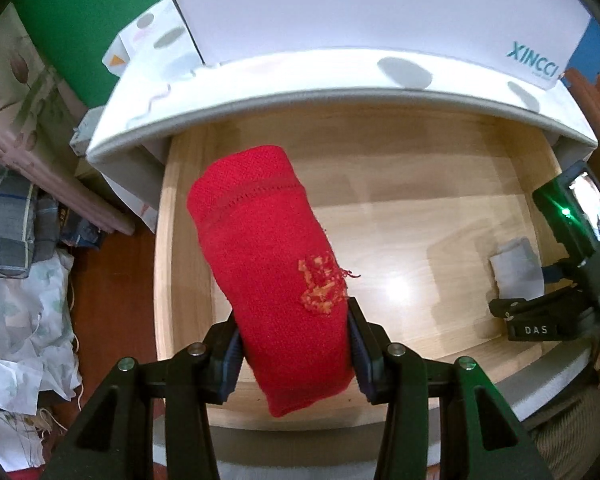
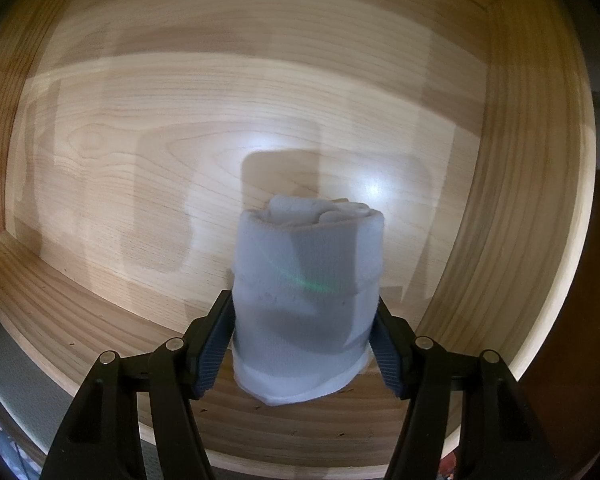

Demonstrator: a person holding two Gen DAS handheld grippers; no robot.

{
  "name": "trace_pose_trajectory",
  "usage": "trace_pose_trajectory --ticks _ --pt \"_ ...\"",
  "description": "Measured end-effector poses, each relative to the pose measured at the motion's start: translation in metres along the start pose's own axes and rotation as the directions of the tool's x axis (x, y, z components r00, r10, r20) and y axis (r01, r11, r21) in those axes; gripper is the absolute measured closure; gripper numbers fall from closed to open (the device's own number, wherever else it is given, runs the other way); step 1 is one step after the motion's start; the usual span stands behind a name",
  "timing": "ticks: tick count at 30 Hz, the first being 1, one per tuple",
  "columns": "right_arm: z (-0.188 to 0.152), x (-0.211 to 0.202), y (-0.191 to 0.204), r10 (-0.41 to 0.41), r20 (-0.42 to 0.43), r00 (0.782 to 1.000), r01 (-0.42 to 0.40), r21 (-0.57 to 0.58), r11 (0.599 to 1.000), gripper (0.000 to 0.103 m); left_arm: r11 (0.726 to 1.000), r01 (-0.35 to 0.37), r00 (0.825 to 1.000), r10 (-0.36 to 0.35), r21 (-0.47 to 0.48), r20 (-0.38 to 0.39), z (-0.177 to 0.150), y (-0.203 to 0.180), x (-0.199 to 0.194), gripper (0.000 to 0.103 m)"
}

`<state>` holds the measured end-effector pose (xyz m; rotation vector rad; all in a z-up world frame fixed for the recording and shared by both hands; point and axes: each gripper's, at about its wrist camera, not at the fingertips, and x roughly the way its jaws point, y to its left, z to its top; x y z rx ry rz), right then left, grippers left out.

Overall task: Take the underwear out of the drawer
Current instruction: 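Carry the red rolled garment up into the white box with the left gripper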

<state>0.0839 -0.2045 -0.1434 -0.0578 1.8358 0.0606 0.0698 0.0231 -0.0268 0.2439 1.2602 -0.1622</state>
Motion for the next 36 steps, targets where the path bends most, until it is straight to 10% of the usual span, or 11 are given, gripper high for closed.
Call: trace_pose_trajectory --ticks 36 --pt "0.0 0.001 -0.001 -0.001 0.004 1.0 0.001 0.008 1.0 0.041 0.999 0.011 0.932 0.001 -0.03 0.363 0.023 0.036 -0.152 0.057"
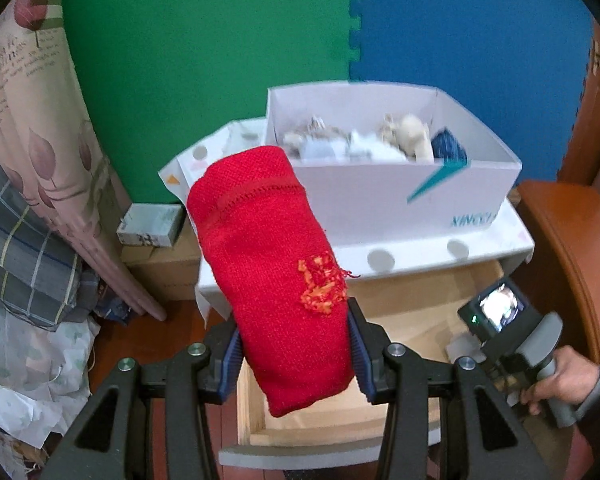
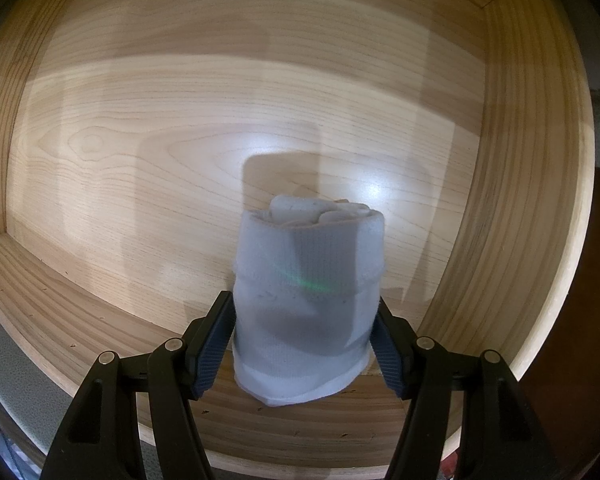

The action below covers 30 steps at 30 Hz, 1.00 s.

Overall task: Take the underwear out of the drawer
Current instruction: 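Carry the red rolled garment up into the white box with the left gripper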

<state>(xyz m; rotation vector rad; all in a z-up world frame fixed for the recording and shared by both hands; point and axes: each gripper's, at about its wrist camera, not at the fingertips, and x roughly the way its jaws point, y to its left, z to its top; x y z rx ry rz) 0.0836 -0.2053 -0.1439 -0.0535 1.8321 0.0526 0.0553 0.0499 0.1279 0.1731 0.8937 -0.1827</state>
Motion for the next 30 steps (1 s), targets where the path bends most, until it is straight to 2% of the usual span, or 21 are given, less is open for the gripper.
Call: trace_pose_trajectory --ticks 18,23,30 --pt "0.002 -0.004 -0.005 -0.002 0.012 1.0 0.001 0.022 1.0 0.044 0.999 0.008 0.991 -0.001 -0.054 0.13 0.094 0.01 -0.036 0.057" --pt "0.005 -0.005 -0.008 -0.001 0.016 1.0 0.001 0.031 1.0 0.044 0.999 0.012 0.993 -0.006 -0.051 0.12 0.122 0.005 -0.024 0.057" --pt "0.005 -0.005 -0.011 0.001 0.024 1.0 -0.002 0.038 0.999 0.045 0.999 0.017 0.998 -0.014 -0.047 0.064 0.158 -0.006 0.015 0.057"
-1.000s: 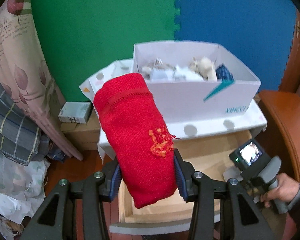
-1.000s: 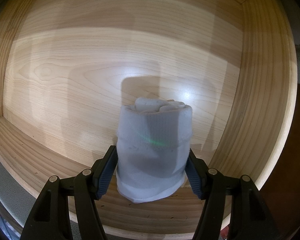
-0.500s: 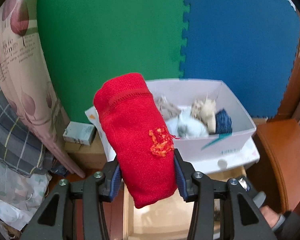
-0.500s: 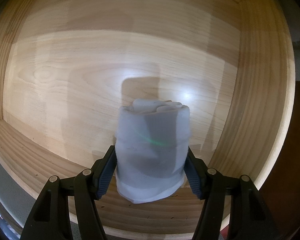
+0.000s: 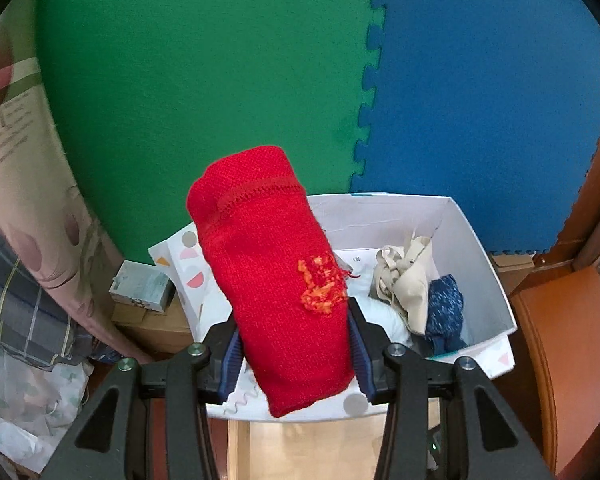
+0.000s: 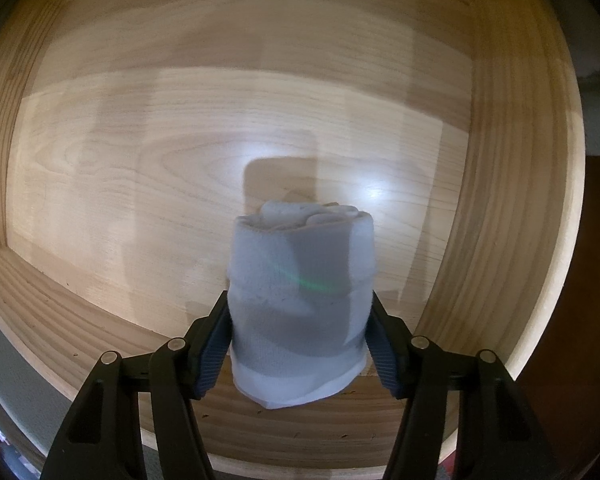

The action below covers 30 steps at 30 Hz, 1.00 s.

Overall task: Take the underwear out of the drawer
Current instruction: 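Carry the red rolled garment up into the white box with the left gripper, then open the left gripper to drop the red garment into the box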

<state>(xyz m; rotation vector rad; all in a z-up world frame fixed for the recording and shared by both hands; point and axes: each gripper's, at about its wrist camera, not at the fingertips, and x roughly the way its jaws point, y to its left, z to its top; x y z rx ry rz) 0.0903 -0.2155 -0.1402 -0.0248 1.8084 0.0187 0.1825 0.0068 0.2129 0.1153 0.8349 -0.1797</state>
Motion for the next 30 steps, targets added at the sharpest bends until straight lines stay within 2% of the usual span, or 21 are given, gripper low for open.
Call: trace_pose_trajectory --ticks 4,10,14,20,30 --pt "-0.001 0.0 -0.001 0.0 0.003 1.0 0.0 0.002 1.0 0.045 1.0 0.008 0.998 -0.007 0.007 -0.059 0.01 -0.004 0.035 0.057" --pt "-0.001 0.001 -0.001 0.0 0.003 1.0 0.0 0.002 1.0 0.046 1.0 0.021 0.99 -0.018 0.02 -0.138 0.005 -0.01 0.079 0.057" --pt "-0.001 0.001 0.0 0.0 0.003 1.0 0.0 0.002 1.0 0.046 0.999 -0.008 0.987 0.013 0.033 -0.158 -0.002 -0.014 0.097 0.055" --pt "-0.001 0.001 0.001 -0.001 0.004 1.0 0.001 0.0 1.0 0.046 0.997 -0.029 0.987 0.04 0.071 -0.155 -0.008 -0.019 0.103 0.05" --pt "-0.001 0.001 0.002 -0.002 0.005 1.0 0.002 -0.003 1.0 0.046 0.989 -0.068 0.99 0.083 0.131 -0.113 -0.012 -0.03 0.087 0.045"
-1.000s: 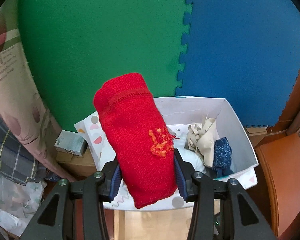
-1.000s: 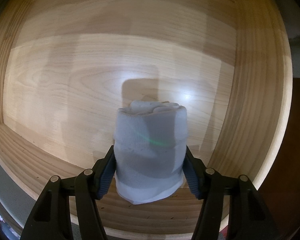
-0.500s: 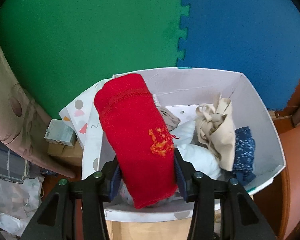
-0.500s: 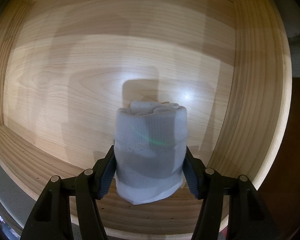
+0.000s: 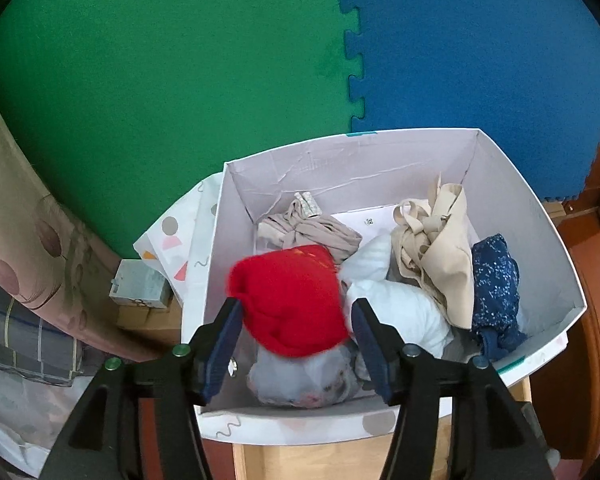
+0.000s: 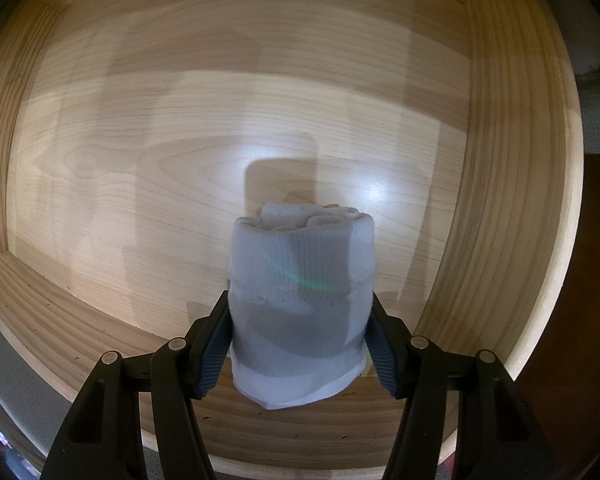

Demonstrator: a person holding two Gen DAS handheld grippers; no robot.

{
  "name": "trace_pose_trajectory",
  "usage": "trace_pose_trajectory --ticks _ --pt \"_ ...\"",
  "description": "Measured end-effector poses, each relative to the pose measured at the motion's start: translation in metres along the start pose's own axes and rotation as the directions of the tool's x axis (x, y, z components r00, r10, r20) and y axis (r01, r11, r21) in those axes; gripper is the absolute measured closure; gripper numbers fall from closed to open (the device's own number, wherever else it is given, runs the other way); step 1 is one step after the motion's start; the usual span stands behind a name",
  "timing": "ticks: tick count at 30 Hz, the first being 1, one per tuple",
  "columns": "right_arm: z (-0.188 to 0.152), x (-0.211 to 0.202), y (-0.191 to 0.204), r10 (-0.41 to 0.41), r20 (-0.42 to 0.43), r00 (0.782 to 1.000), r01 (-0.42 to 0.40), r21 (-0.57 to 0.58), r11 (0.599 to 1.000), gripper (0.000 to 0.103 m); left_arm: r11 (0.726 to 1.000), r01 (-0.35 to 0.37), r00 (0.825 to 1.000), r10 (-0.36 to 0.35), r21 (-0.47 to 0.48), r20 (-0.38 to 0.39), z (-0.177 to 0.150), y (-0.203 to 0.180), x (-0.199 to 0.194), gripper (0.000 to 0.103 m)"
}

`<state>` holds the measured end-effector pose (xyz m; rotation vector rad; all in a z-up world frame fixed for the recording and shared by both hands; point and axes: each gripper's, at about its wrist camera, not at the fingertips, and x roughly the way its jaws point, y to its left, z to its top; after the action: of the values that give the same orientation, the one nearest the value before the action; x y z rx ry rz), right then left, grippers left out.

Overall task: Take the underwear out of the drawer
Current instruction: 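Open the left gripper to drop the red garment into the box, then move the empty left gripper back above the empty drawer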

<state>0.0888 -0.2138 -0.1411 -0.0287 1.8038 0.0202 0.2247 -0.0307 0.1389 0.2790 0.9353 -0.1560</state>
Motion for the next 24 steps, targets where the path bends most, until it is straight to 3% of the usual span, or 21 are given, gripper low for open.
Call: trace_pose_trajectory --ticks 12,24 --pt "0.001 0.0 0.0 -0.001 0.001 1.0 0.001 -0.001 1.0 0.045 0.999 -0.019 0.998 0.017 0.033 0.054 -0.023 -0.002 -0.032 0.045" --pt "-0.003 0.0 0.002 -0.001 0.002 1.0 0.001 0.001 1.0 0.046 1.0 0.021 0.999 -0.021 0.01 0.045 -0.076 -0.001 -0.05 0.045"
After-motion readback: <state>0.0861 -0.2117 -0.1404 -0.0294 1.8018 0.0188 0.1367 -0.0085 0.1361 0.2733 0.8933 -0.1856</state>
